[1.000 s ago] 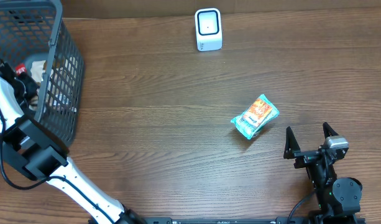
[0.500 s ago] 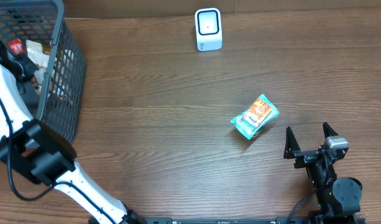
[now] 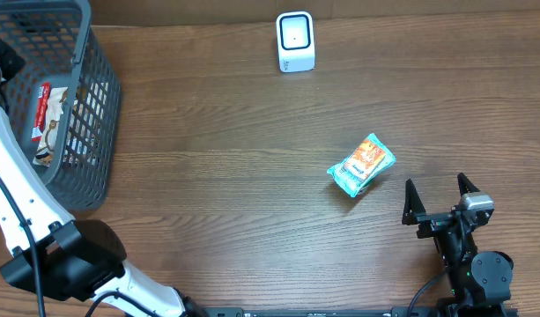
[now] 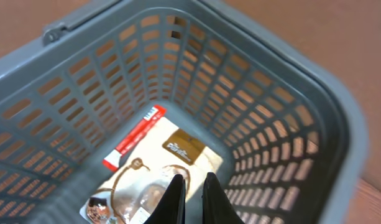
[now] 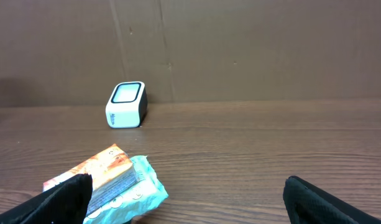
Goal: Scan the item barcode
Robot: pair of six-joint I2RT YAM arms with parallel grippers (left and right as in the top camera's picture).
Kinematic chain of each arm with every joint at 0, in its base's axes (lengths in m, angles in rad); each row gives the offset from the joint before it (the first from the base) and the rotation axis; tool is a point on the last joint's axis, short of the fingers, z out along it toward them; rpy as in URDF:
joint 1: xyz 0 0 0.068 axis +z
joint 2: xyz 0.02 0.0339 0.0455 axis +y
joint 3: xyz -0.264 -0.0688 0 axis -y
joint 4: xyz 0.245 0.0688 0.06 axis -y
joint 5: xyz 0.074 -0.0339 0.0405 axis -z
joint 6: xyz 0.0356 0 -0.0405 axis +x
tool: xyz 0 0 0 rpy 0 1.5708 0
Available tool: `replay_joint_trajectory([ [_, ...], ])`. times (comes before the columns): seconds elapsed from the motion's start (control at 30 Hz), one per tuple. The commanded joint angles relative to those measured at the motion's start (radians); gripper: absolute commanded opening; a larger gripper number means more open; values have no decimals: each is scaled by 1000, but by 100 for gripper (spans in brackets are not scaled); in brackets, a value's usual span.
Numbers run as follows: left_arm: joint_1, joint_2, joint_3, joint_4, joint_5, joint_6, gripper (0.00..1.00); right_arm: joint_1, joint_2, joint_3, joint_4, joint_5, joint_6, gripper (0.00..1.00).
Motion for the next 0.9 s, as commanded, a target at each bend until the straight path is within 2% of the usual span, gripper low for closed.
replay_joint_trajectory([
  [0.0, -13, 14, -16, -12, -17, -6, 4, -6, -11, -10, 6, -2, -1, 100],
  [0.1, -10, 63, -21, -11, -67, 8, 4, -6, -11, -10, 6, -2, -1, 100],
  [0.17, -2, 103, -21, -11, -105, 43, 10, -6, -11, -10, 6, -2, -1, 100],
  [0.23, 11, 150, -21, -6, -111, 109, 34, -6, -11, -10, 6, -2, -1, 100],
  [0.27, 18, 177, -21, 2, -106, 138, 52, -6, -11, -10, 6, -2, -1, 100],
  [0.4, 42, 289, -21, 51, -74, 275, 91, -6, -11, -10, 6, -2, -1, 100],
  [0.43, 48, 319, -21, 67, -44, 325, 96, -6, -11, -10, 6, -2, -1, 100],
  [0.47, 54, 348, -21, 84, -5, 374, 100, -6, -11, -10, 6, -2, -1, 100],
  [0.57, 72, 422, -21, 122, 75, 460, 100, -6, -11, -10, 6, -2, -1, 100],
  [0.7, 92, 492, -21, 187, 82, 501, 100, -6, -11, -10, 6, -2, -1, 100],
  [0.87, 119, 534, -21, 266, 109, 465, 100, -6, -11, -10, 6, -2, -1, 100],
])
